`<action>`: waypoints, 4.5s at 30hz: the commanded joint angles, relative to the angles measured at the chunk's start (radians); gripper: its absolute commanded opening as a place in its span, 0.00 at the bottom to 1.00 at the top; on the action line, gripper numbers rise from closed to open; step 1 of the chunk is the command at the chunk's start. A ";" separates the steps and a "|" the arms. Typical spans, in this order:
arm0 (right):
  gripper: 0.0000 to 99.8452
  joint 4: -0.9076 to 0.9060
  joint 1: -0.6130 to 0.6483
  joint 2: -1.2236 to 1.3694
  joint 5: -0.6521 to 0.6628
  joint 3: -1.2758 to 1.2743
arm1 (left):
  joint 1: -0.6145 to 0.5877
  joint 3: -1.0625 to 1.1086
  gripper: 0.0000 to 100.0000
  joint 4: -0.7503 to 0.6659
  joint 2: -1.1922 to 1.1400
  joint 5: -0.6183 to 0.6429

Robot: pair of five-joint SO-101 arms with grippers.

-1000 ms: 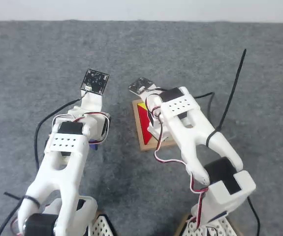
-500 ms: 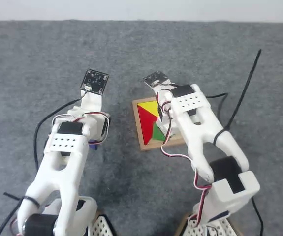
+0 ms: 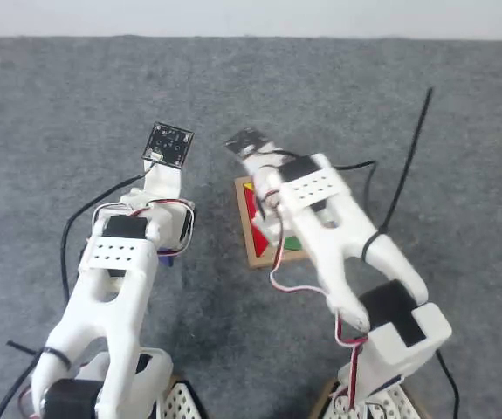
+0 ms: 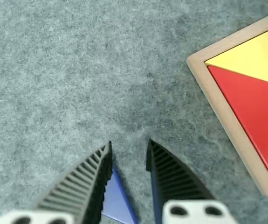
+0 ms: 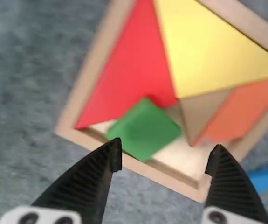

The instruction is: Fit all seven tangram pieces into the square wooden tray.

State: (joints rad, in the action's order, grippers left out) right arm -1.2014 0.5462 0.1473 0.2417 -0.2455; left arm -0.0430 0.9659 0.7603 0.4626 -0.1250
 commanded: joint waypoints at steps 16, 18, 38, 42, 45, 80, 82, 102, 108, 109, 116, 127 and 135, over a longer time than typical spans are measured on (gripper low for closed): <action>0.29 0.061 -0.114 0.140 -0.129 0.083 | 0.003 -0.010 0.13 -0.014 0.003 0.003; 0.29 0.059 -0.119 0.122 -0.161 0.083 | 0.003 -0.010 0.13 -0.014 0.003 0.003; 0.29 0.079 -0.094 -0.346 -0.138 -0.216 | 0.003 -0.013 0.13 -0.014 0.003 0.003; 0.29 0.079 -0.133 -0.266 -0.121 -0.253 | 0.003 -0.010 0.13 -0.014 0.003 0.003; 0.29 0.097 -0.179 -0.196 -0.121 -0.241 | 0.003 -0.010 0.13 -0.012 0.003 0.003; 0.29 0.059 0.008 -0.163 -0.157 -0.055 | 0.025 -0.008 0.13 -0.009 0.003 0.002; 0.29 0.064 0.027 -0.170 -0.157 -0.078 | 0.025 -0.008 0.13 -0.009 0.003 0.002; 0.29 0.127 -0.018 0.059 -0.152 0.054 | 0.023 -0.008 0.13 -0.009 0.003 0.002; 0.29 0.127 -0.116 0.071 -0.110 0.081 | 0.023 -0.008 0.13 -0.009 0.003 0.002; 0.29 0.130 -0.131 0.071 -0.109 0.083 | 0.023 -0.008 0.13 -0.009 0.003 0.002; 0.29 0.136 -0.165 0.070 -0.084 0.106 | 0.023 -0.008 0.13 -0.009 0.003 0.002; 0.29 0.087 -0.042 -0.004 -0.127 0.041 | 0.023 -0.008 0.13 -0.009 0.003 0.002; 0.29 0.110 -0.091 0.087 -0.126 0.063 | 0.023 -0.008 0.13 -0.008 0.003 0.002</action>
State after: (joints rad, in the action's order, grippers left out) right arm -1.1001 0.4956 0.2286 0.1266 -0.2225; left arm -0.0245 0.9659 0.7603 0.4626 -0.1250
